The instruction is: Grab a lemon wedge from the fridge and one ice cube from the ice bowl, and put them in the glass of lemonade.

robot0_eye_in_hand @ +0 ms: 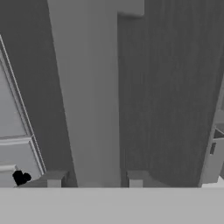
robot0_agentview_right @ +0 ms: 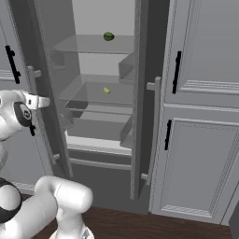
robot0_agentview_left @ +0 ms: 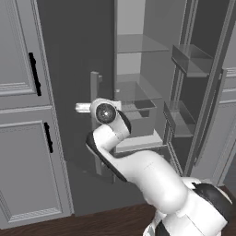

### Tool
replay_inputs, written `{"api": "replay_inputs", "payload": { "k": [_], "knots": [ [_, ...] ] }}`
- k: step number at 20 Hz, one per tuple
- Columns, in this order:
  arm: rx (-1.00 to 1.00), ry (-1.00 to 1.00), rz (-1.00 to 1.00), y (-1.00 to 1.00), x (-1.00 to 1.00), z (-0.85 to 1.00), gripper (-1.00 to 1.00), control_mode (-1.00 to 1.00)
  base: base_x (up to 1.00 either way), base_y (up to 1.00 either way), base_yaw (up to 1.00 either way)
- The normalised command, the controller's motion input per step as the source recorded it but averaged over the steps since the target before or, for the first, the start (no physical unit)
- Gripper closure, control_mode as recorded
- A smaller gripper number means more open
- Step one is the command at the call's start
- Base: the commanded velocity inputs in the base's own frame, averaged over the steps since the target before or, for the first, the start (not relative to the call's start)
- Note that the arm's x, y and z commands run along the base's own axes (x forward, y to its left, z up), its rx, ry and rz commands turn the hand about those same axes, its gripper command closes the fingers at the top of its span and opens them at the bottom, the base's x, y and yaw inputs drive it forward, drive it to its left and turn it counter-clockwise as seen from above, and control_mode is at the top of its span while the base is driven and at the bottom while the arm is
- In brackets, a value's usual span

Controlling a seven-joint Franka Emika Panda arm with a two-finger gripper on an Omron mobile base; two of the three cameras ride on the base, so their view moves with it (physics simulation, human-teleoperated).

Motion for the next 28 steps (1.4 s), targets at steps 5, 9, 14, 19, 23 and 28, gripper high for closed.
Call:
{"api": "replay_inputs", "payload": {
  "k": [5,9,14,19,23,28],
  "knots": [
    [-0.08,-0.19,0.0,0.11,-1.0,0.07,-1.0,-1.0,0.0,0.0,0.0],
    [0.02,-0.28,-0.03,-0.61,-1.0,0.25,-1.0,-1.0,0.0,0.0,0.0],
    [0.11,-0.05,-0.09,-0.84,-0.99,0.93,-1.0,-1.0,0.0,0.0,0.0],
    [0.15,0.1,0.07,-0.64,-0.02,0.75,-1.0,-1.0,0.0,0.0,0.0],
    [0.25,0.25,0.26,-0.83,0.45,0.23,-1.0,-1.0,0.0,0.0,0.0],
    [0.23,0.33,0.27,-0.6,0.54,0.02,-1.0,-1.0,0.0,0.0,0.0]
  ]
}}
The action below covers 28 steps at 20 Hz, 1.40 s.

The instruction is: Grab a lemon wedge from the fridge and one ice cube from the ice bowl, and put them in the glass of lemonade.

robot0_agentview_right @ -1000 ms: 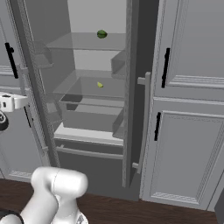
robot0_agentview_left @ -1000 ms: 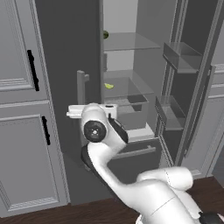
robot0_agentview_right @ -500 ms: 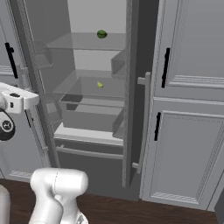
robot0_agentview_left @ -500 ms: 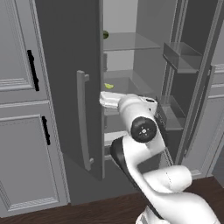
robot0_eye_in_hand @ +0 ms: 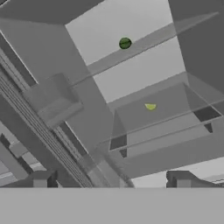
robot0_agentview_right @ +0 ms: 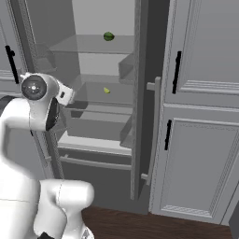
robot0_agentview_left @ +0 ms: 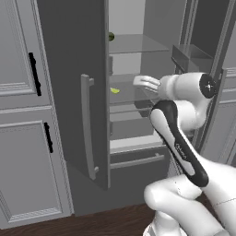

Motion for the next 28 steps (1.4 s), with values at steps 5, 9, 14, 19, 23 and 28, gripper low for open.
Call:
{"api": "replay_inputs", "payload": {
  "k": [5,9,14,19,23,28],
  "knots": [
    [0.18,0.32,0.19,0.04,0.52,-0.17,-1.0,-1.0,0.0,0.0,0.0],
    [0.19,0.22,0.16,0.01,0.76,-0.23,-1.0,-1.0,0.0,0.0,0.0],
    [0.16,0.15,0.18,0.04,0.92,-0.49,-1.0,-1.0,0.0,0.0,0.0],
    [0.09,0.12,0.13,0.53,0.64,-0.47,-1.0,-1.0,0.0,0.0,0.0],
    [0.03,0.17,0.16,0.99,0.01,-0.32,-1.0,-1.0,0.0,0.0,0.0],
    [0.05,0.18,0.18,0.97,0.0,-0.16,-1.0,-1.0,0.0,0.0,0.0]
  ]
}}
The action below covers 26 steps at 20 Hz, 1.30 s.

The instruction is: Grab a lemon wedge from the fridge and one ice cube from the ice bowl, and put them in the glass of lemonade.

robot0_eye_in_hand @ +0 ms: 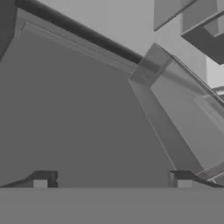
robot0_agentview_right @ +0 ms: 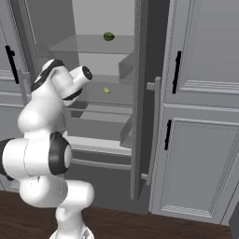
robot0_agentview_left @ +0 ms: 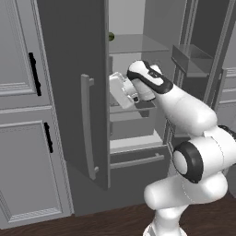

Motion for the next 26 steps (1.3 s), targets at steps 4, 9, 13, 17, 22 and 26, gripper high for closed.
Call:
{"api": "replay_inputs", "payload": {
  "k": [4,9,13,17,22,26],
  "knots": [
    [0.06,0.16,0.21,1.0,-0.03,-0.12,-1.0,-1.0,0.0,0.0,0.0],
    [0.04,0.1,0.24,1.0,-0.34,-0.12,-1.0,-1.0,0.0,0.0,0.0],
    [0.03,0.0,0.24,1.0,-0.72,-0.28,-1.0,-1.0,0.0,0.0,0.0],
    [0.13,0.07,0.11,0.72,-0.19,-0.31,-1.0,-1.0,0.0,0.0,0.0],
    [0.0,-0.07,-0.05,-0.46,-0.17,0.06,-1.0,-1.0,0.0,0.0,0.0],
    [-0.02,-0.22,-0.22,-1.0,-0.62,0.17,-1.0,-1.0,0.0,0.0,0.0]
  ]
}}
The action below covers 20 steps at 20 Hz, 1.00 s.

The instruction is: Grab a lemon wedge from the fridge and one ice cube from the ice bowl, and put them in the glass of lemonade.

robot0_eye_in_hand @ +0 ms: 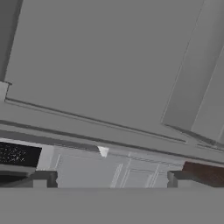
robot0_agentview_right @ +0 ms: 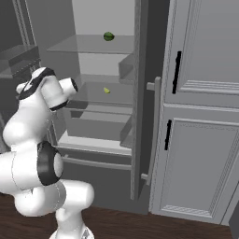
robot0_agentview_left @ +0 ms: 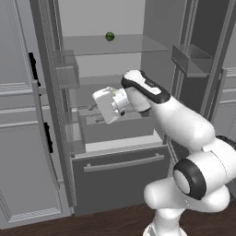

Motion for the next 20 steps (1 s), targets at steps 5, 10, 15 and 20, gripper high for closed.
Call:
{"api": "replay_inputs", "payload": {
  "k": [5,10,15,20],
  "knots": [
    [-0.21,-0.14,-0.28,-1.0,-0.9,0.09,-1.0,-1.0,0.0,0.0,0.0],
    [-0.4,-0.19,-0.35,-1.0,-0.99,0.02,-1.0,-1.0,0.0,0.0,0.0],
    [-0.43,-0.32,-0.35,-1.0,-0.99,0.0,-1.0,-1.0,0.0,0.0,0.0],
    [-0.42,-0.03,-0.37,-0.81,-0.48,0.32,-1.0,-1.0,0.0,0.0,0.0]
  ]
}}
